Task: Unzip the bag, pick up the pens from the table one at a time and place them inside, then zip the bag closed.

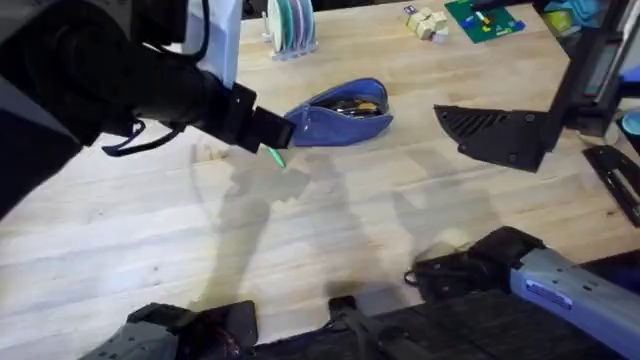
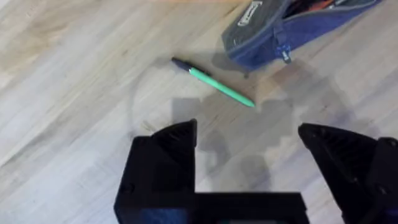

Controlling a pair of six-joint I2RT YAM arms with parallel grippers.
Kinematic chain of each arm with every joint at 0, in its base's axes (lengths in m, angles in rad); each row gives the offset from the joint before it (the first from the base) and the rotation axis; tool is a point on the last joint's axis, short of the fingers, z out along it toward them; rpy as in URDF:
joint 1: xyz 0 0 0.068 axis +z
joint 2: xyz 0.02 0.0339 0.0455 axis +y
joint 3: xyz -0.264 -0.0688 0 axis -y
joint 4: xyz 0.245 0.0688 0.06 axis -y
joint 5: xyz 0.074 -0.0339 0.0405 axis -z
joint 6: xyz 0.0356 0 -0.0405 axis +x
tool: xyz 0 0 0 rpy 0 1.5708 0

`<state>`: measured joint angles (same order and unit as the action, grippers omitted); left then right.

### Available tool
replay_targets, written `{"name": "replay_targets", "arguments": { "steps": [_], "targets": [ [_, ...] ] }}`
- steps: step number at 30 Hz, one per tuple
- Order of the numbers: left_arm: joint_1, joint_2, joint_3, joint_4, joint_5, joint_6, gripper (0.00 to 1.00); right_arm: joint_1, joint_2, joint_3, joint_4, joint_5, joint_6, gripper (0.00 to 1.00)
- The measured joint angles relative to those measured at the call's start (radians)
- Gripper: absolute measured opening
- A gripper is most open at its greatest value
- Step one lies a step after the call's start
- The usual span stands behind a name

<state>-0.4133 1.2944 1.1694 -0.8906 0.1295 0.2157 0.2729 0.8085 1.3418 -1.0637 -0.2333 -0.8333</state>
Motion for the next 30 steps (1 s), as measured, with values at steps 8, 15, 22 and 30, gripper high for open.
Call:
{"name": "replay_targets", "arguments": {
  "steps": [8, 15, 22, 30],
  "targets": [
    [0.0, 0.004, 0.0, 0.003, -0.023, -0.004, 0.992, 0.0, 0.0, 0.0, 0.0, 0.0, 0.0, 0.998],
    [0.0, 0.016, 0.0, 0.016, -0.042, -0.115, 0.992, 0.0, 0.0, 0.0, 0.0, 0.0, 0.0, 0.997],
    [0.0, 0.14, 0.0, -0.002, -0.148, -0.451, 0.992, 0.0, 0.0, 0.0, 0.0, 0.0, 0.0, 0.997],
    [0.0, 0.254, 0.0, 0.038, -0.191, -0.647, 0.992, 0.0, 0.0, 0.0, 0.0, 0.0, 0.0, 0.998]
  ]
}}
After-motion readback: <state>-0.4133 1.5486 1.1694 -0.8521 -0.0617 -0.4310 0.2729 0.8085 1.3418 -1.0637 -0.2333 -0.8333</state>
